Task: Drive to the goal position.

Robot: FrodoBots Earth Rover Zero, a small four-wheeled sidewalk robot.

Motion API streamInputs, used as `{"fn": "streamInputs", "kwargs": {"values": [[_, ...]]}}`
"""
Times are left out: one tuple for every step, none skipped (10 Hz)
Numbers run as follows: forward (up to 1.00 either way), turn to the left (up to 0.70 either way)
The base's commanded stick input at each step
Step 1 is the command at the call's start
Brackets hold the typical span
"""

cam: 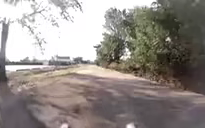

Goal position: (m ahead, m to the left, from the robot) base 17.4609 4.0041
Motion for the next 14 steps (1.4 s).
{"fn": "streamInputs", "kwargs": {"values": [[0.7, 0.0], [0.7, 0.0], [0.7, 0.0], [0.7, 0.0], [0.7, 0.0], [0.7, 0.0], [0.7, 0.0], [0.7, 0.24], [0.7, 0.35], [0.7, 0.35], [0.7, 0.35], [0.7, 0.24], [0.7, 0.0], [0.7, 0.0]]}}
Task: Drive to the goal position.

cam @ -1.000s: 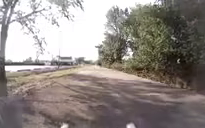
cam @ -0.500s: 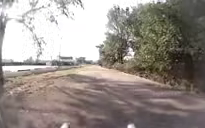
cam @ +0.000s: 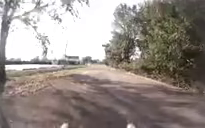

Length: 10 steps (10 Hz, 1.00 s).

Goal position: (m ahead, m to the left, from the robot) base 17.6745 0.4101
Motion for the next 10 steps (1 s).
{"fn": "streamInputs", "kwargs": {"values": [[0.7, 0.0], [0.7, 0.0], [0.7, 0.0], [0.7, 0.0], [0.7, 0.0], [0.7, 0.0], [0.7, 0.0], [0.7, 0.0], [0.7, 0.0], [0.7, -0.16]]}}
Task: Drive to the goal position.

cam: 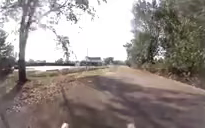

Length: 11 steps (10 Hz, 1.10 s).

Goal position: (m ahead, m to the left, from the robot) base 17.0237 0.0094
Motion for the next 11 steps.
{"fn": "streamInputs", "kwargs": {"values": [[0.7, -0.35], [0.7, -0.35], [0.7, -0.07], [0.7, 0.0], [0.7, 0.0], [0.7, 0.0], [0.7, 0.0], [0.7, 0.0], [0.7, 0.0], [0.7, 0.0], [0.7, 0.0]]}}
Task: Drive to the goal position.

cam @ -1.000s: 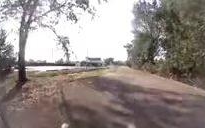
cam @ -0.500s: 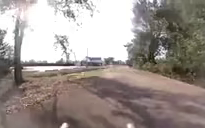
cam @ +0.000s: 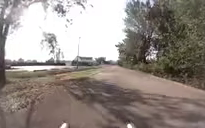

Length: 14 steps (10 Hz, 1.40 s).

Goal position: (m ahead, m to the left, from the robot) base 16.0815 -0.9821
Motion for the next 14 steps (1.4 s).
{"fn": "streamInputs", "kwargs": {"values": [[0.7, 0.0], [0.7, 0.0], [0.7, 0.0], [0.7, 0.0], [0.7, 0.0], [0.7, 0.0], [0.7, 0.0], [0.7, 0.0], [0.7, 0.0], [0.7, 0.0], [0.7, 0.0], [0.7, 0.0], [0.7, 0.0], [0.7, 0.0]]}}
